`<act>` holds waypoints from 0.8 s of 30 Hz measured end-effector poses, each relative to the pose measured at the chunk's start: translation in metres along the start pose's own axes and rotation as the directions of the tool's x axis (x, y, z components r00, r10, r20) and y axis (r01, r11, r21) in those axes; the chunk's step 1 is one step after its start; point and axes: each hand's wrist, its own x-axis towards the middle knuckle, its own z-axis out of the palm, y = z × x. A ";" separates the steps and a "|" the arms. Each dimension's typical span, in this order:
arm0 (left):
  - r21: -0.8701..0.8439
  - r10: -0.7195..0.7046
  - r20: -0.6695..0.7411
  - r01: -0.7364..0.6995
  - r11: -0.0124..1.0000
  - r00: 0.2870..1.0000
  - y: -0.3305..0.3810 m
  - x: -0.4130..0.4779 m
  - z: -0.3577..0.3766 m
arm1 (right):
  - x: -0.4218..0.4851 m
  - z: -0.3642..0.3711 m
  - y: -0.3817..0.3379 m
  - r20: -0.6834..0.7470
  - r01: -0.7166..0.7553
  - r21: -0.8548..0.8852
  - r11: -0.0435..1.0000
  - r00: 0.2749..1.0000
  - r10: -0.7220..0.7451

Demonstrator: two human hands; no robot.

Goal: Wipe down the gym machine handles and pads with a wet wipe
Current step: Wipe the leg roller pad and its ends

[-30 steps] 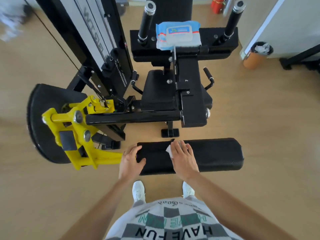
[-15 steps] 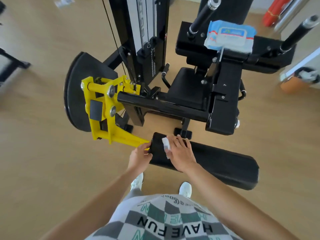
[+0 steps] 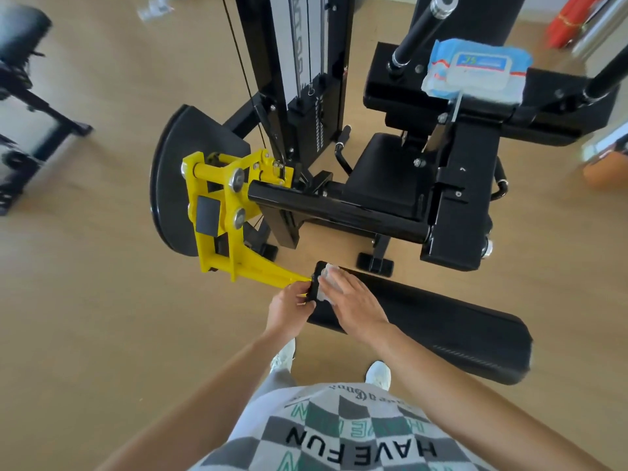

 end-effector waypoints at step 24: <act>0.040 -0.026 -0.031 0.027 0.999 0.999 0.001 0.009 0.000 | -0.016 -0.006 0.020 0.084 -0.128 -0.059 0.990 0.988 0.133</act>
